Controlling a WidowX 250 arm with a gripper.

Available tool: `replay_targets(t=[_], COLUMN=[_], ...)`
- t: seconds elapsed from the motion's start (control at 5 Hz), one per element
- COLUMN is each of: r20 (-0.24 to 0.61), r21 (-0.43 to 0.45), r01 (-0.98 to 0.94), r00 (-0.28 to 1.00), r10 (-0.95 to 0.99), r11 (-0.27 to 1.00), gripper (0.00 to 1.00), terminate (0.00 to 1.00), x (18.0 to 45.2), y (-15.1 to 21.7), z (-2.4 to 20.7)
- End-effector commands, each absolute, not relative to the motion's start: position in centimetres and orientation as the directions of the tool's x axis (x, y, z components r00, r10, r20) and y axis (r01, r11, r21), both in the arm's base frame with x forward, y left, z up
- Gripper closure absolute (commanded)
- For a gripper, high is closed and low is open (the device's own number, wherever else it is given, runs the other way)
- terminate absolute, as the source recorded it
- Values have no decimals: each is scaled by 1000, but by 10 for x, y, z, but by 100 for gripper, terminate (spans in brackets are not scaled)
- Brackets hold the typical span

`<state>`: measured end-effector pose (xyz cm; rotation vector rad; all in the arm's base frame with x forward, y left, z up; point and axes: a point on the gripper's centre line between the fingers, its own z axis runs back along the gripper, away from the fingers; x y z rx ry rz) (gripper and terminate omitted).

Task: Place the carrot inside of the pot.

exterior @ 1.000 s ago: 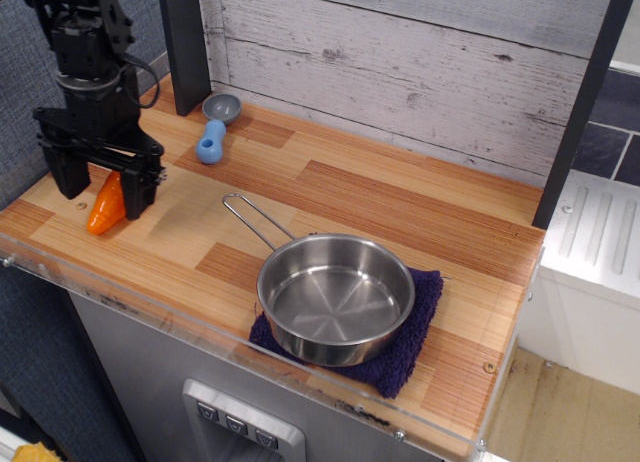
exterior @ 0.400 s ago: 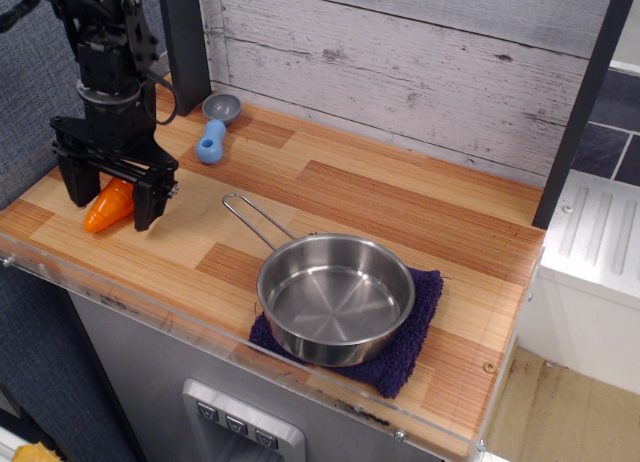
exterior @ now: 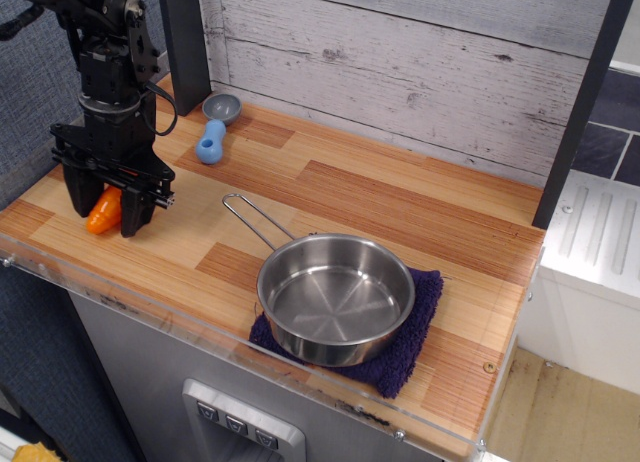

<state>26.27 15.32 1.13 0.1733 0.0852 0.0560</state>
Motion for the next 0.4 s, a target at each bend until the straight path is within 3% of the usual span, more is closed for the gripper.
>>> replay_targets(t=[0.0, 0.2], r20=[47, 117], r21=[161, 158], r01=[30, 93], r00=[998, 987], r10=[-38, -112], r11=[986, 983], gripper=[100, 100], terminate=[0, 0], x=[273, 271], y=[126, 93], z=[67, 101])
